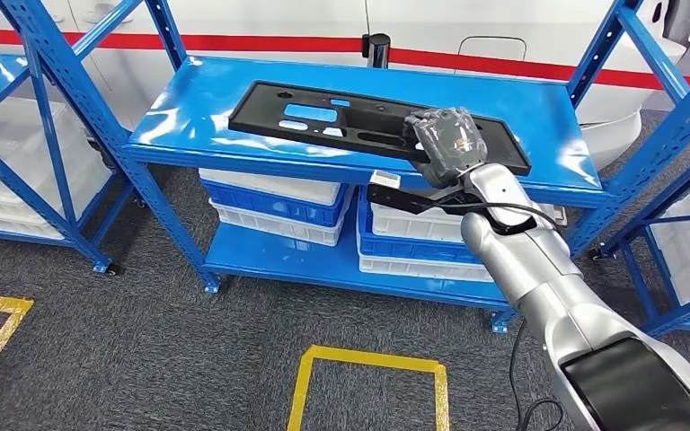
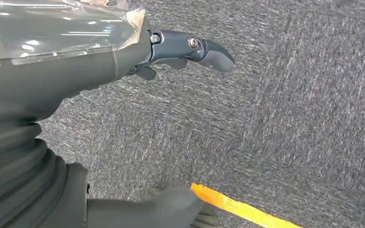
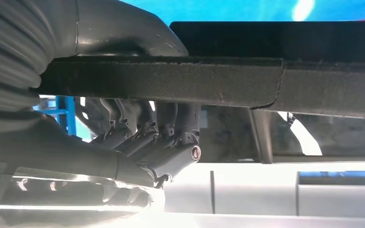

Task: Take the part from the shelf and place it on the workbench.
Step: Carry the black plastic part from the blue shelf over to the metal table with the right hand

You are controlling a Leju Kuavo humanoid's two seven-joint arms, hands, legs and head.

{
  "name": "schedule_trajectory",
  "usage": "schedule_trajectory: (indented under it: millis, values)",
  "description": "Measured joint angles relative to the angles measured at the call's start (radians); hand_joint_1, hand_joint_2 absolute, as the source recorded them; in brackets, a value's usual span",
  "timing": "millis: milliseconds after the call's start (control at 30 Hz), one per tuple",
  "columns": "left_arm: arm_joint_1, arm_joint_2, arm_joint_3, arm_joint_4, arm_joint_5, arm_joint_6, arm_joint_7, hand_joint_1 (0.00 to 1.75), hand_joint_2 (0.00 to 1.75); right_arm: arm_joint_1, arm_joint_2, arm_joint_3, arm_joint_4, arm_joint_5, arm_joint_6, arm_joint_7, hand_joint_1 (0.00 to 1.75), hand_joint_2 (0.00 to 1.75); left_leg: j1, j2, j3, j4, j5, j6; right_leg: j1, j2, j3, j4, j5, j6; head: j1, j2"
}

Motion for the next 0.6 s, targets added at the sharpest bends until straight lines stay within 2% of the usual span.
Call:
schedule_trajectory:
  millis: [33,67,100,133,167,200,233,267,300,367,400,433,467,533,567,600]
  values:
    - [-0.001,0.000,0.000,0.000,0.000,0.000,0.000,0.00,1.75,-0.001,0.005,0.000,0.002,0.001,0.000,-0.001,1.38,1.75,0.003,0.000,-0.015,0.068,-0.040,-0.006,0.000,0.000,-0.012,0.000,0.011,-0.001,0.000,0.000]
    - [-0.002,0.000,0.000,0.000,0.000,0.000,-0.001,0.00,1.75,-0.002,0.010,0.000,0.005,0.002,-0.001,-0.001,1.38,1.75,0.007,0.000,-0.021,0.120,-0.056,-0.012,0.000,-0.001,-0.025,0.001,0.021,0.000,0.000,0.000]
    - [-0.002,0.001,0.000,0.000,0.000,0.000,-0.001,0.00,1.75,-0.003,0.013,0.000,0.008,0.004,-0.001,-0.001,1.38,1.75,0.012,0.001,-0.014,0.147,-0.051,-0.017,0.000,-0.001,-0.037,0.002,0.031,0.004,-0.001,0.000]
    - [-0.002,0.001,0.000,0.000,0.000,0.000,-0.001,0.00,1.75,-0.003,0.015,0.000,0.011,0.005,-0.001,-0.002,1.38,1.75,0.018,0.001,0.009,0.138,-0.028,-0.022,-0.002,-0.002,-0.049,0.004,0.039,0.008,0.000,0.000]
    - [-0.003,0.001,0.000,0.000,0.000,0.000,-0.001,0.00,1.75,-0.004,0.017,0.000,0.014,0.006,-0.001,-0.004,1.38,1.75,0.024,0.001,0.050,0.098,-0.002,-0.026,-0.004,-0.002,-0.060,0.006,0.047,0.014,-0.001,0.000]
    - [-0.003,0.001,0.000,0.000,0.000,0.000,-0.001,0.00,1.75,-0.007,0.018,0.000,0.016,0.006,-0.001,-0.006,1.38,1.75,0.029,0.001,0.102,0.034,0.011,-0.031,-0.004,-0.002,-0.070,0.010,0.054,0.020,-0.001,0.000]
    - [-0.005,0.001,0.000,0.000,0.000,0.000,-0.002,0.00,1.75,-0.011,0.018,-0.001,0.018,0.005,-0.002,-0.010,1.38,1.75,0.030,-0.002,0.151,-0.033,0.010,-0.032,-0.004,-0.003,-0.080,0.015,0.059,0.027,-0.001,0.000]
    - [-0.006,0.002,0.000,0.000,0.000,0.000,-0.002,0.00,1.75,-0.016,0.020,-0.002,0.020,0.003,-0.004,-0.013,1.38,1.75,0.029,-0.004,0.185,-0.086,0.002,-0.031,-0.003,-0.003,-0.089,0.020,0.066,0.036,-0.001,0.000]
    - [-0.007,0.002,0.000,0.000,0.000,0.000,-0.004,0.00,1.75,-0.020,0.021,-0.003,0.022,0.001,-0.007,-0.016,1.38,1.75,0.025,-0.007,0.200,-0.119,-0.008,-0.027,-0.001,-0.004,-0.097,0.022,0.074,0.045,-0.001,0.000]
    - [-0.007,0.003,0.001,0.000,0.000,0.001,-0.005,0.00,1.75,-0.024,0.022,-0.003,0.028,-0.002,-0.012,-0.019,1.38,1.75,0.016,-0.007,0.190,-0.134,-0.003,-0.006,0.000,-0.004,-0.110,0.019,0.091,0.065,-0.001,0.000]
    - [-0.006,0.003,0.001,0.000,0.000,0.001,-0.005,0.00,1.75,-0.024,0.021,-0.003,0.032,-0.002,-0.012,-0.020,1.38,1.75,0.012,-0.005,0.180,-0.136,0.008,0.009,-0.002,-0.004,-0.121,0.025,0.085,0.068,-0.001,0.000]
    - [-0.005,0.003,0.002,0.000,0.000,0.002,-0.005,0.00,1.75,-0.023,0.020,-0.003,0.036,-0.002,-0.012,-0.020,1.38,1.75,0.010,-0.003,0.169,-0.139,0.020,0.025,-0.003,-0.004,-0.138,0.047,0.061,0.065,0.000,0.000]
    - [-0.004,0.003,0.002,0.000,0.000,0.002,-0.005,0.00,1.75,-0.022,0.019,-0.003,0.040,-0.002,-0.012,-0.020,1.38,1.75,0.009,-0.001,0.157,-0.141,0.033,0.037,-0.005,-0.003,-0.159,0.090,0.022,0.058,0.001,0.000]
    - [-0.004,0.004,0.003,0.000,0.000,0.003,-0.005,0.00,1.75,-0.022,0.018,-0.003,0.045,-0.002,-0.012,-0.021,1.38,1.75,0.004,0.000,0.127,-0.140,0.058,0.050,-0.004,-0.001,-0.202,0.225,-0.066,0.044,0.003,0.000]
    - [-0.004,0.005,0.004,0.000,0.000,0.003,-0.005,0.00,1.75,-0.022,0.018,-0.003,0.047,-0.002,-0.012,-0.021,1.38,1.75,0.001,0.000,0.111,-0.140,0.070,0.051,-0.003,0.000,-0.213,0.287,-0.089,0.045,0.003,0.000]
    - [-0.004,0.005,0.004,0.000,0.000,0.003,-0.006,0.00,1.75,-0.021,0.018,-0.003,0.050,-0.002,-0.012,-0.021,1.38,1.75,-0.001,0.000,0.095,-0.139,0.083,0.052,-0.001,0.000,-0.209,0.324,-0.092,0.050,0.003,0.000]
